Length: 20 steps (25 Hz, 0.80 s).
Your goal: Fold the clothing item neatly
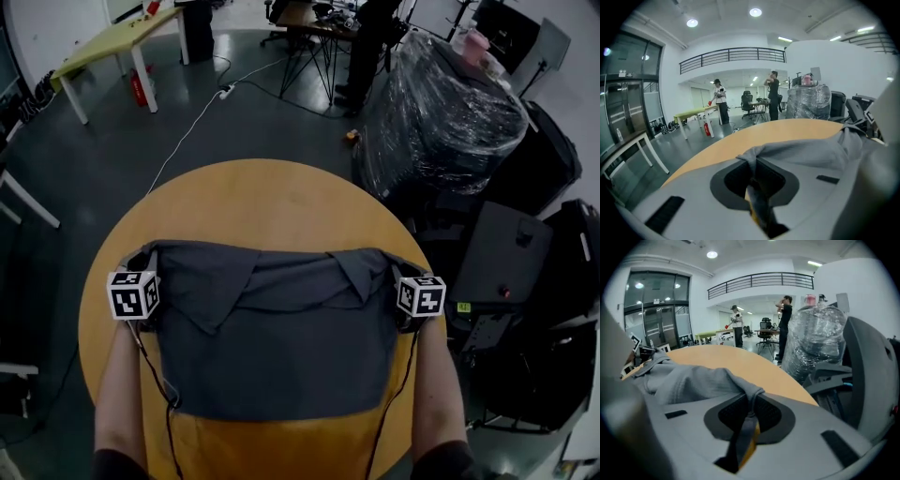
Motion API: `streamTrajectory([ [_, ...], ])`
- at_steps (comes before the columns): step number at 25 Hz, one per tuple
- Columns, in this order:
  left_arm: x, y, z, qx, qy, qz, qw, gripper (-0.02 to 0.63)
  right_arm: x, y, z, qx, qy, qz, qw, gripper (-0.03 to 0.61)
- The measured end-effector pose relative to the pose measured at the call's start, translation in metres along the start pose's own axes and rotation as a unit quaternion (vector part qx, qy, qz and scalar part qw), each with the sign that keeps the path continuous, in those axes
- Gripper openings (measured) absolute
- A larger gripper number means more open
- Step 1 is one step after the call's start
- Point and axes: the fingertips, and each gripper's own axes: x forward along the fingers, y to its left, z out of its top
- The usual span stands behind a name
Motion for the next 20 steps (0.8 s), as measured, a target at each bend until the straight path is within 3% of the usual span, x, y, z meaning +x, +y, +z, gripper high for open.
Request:
streamTrajectory([
  [3,0.005,0.003,-0.016,0.018,0.033,0.006,0.9993,0.021,0.005,-0.011,-0.006,0.018,0.007,-0.021,1.0,0.094],
  [7,0.007,0.007,-0.027,0.057,0.081,0.016,0.9949,0.07,0.003,-0.016,-0.005,0.012,0.015,-0.042,0.999,0.132],
  [9,0.003,0.011,-0.031,0.067,0.097,0.017,0.9929,0.122,-0.003,-0.02,-0.004,0.007,0.016,-0.066,0.998,0.149],
  [10,-0.001,0.014,-0.035,0.061,0.104,0.016,0.9927,0.197,-0.007,-0.023,-0.004,0.014,0.015,-0.078,0.997,0.153],
  [12,-0.011,0.019,-0.044,0.036,0.112,0.01,0.993,0.248,-0.017,-0.028,-0.006,0.036,0.011,-0.095,0.995,0.16],
  [17,-0.058,0.015,-0.042,0.024,0.056,0.036,0.9975,0.258,-0.057,-0.029,0.001,0.066,-0.034,-0.13,0.989,0.16],
  [20,-0.098,-0.003,-0.036,0.024,0.012,0.048,0.9985,0.258,-0.083,-0.016,0.003,0.078,-0.05,-0.117,0.989,0.16],
])
